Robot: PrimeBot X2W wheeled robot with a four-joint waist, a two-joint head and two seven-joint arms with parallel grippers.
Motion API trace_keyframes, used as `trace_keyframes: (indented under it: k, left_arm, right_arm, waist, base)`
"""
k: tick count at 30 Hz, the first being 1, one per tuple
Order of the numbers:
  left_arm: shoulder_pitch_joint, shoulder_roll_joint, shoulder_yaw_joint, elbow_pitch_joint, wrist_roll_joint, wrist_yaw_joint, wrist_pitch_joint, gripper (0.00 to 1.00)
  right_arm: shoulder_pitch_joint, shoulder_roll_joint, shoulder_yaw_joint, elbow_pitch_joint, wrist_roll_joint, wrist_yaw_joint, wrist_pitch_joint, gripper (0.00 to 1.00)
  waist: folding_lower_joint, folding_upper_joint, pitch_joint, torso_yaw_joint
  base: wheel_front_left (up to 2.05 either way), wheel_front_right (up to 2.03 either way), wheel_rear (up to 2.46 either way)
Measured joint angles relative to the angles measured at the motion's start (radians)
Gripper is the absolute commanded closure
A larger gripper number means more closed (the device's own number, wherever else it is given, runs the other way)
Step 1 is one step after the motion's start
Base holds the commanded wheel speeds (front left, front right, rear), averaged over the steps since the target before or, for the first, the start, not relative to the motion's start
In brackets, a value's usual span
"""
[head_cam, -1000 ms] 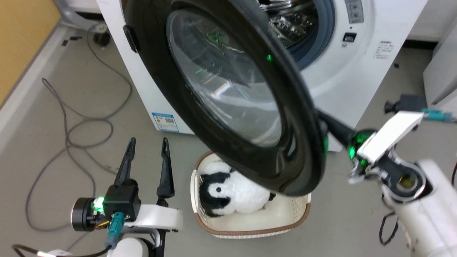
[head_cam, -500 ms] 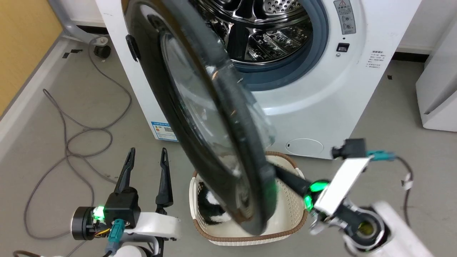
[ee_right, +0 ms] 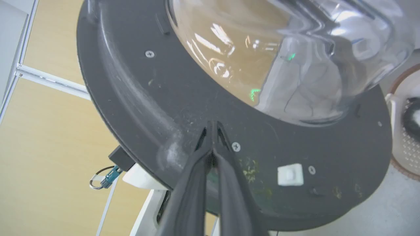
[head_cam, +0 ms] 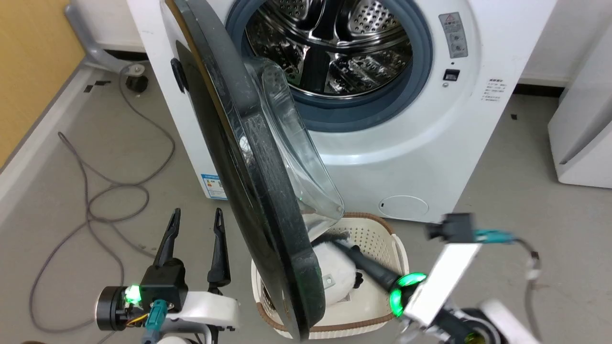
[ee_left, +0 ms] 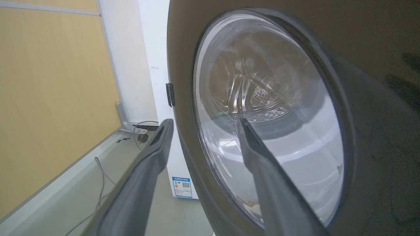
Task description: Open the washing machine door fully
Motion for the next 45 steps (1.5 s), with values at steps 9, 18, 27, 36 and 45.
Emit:
trace_keyframes:
  k: [9,18,27,36,45]
  left_arm:
    - [0.021,0.000,0.012,0.006,0.000,0.000,0.000,0.00]
    - [0.038,0.000,0.035,0.003,0.004,-0.005,0.000,0.00]
    - [0.039,0.000,0.043,-0.003,0.010,-0.007,0.000,0.00]
    - [0.039,0.000,0.041,-0.003,0.010,-0.007,0.000,0.00]
    - [0.041,0.000,0.044,-0.002,0.010,-0.007,0.000,0.00]
  right_arm:
    - [0.004,-0.078,-0.139,-0.043,-0.174,0.000,-0.386,1.00]
    - [0.027,-0.088,-0.369,-0.020,-0.544,0.000,-0.592,1.00]
    - [0.143,0.053,-0.554,-0.201,-1.236,0.001,-0.593,1.00]
    - [0.270,0.116,-0.592,-0.135,-1.351,0.004,-0.593,1.00]
    - [0.309,0.142,-0.645,-0.012,-1.388,0.005,-0.592,0.00]
  waist:
    - [0.0000,0.0000,-0.028,-0.025]
    - [0.0001,0.0000,-0.041,-0.058]
    - [0.0001,0.0000,-0.035,-0.080]
    - [0.0001,0.0000,-0.037,-0.083]
    - [0.0001,0.0000,-0.042,-0.081]
  base:
    - [0.00,0.00,0.00]
    - [0.00,0.00,0.00]
    - [0.00,0.00,0.00]
    - [0.00,0.00,0.00]
    - [0.00,0.00,0.00]
